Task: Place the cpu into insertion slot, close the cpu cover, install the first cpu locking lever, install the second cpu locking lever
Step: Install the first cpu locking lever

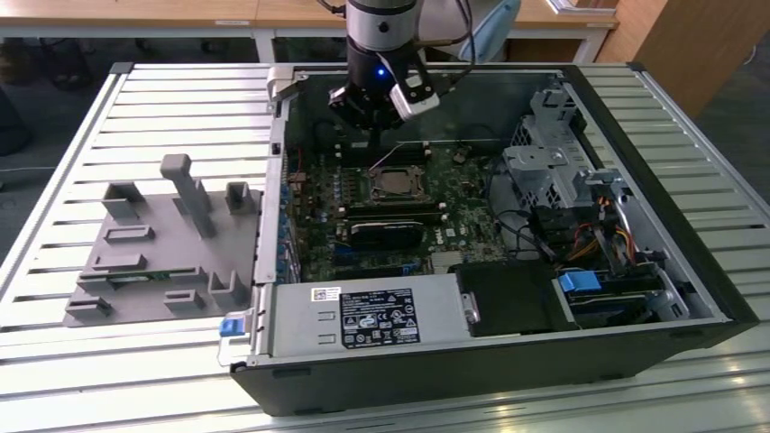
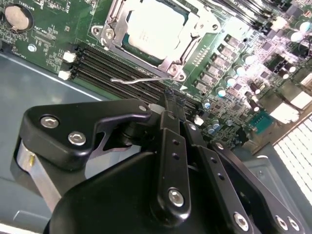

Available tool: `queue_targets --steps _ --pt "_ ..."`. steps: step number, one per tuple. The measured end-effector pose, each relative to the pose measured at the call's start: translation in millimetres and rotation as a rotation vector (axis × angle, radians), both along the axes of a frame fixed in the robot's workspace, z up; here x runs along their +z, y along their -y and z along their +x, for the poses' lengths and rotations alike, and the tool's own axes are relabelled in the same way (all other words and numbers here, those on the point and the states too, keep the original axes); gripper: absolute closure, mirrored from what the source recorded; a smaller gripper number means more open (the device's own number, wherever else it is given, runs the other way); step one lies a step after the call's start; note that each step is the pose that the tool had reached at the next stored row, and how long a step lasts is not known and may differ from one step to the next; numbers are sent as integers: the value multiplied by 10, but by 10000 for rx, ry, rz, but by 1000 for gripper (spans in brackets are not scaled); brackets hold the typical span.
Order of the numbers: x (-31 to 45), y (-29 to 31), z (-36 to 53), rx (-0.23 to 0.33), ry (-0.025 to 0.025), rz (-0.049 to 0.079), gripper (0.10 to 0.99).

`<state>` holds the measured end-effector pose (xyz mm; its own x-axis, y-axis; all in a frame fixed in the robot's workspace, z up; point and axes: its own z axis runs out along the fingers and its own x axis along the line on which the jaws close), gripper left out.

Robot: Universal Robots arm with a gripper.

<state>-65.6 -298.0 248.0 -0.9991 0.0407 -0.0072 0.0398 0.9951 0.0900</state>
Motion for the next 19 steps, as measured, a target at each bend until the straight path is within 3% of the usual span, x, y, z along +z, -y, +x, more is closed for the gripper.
queue_targets --steps 19 --pt "-101 -43 153 179 0 -2 980"
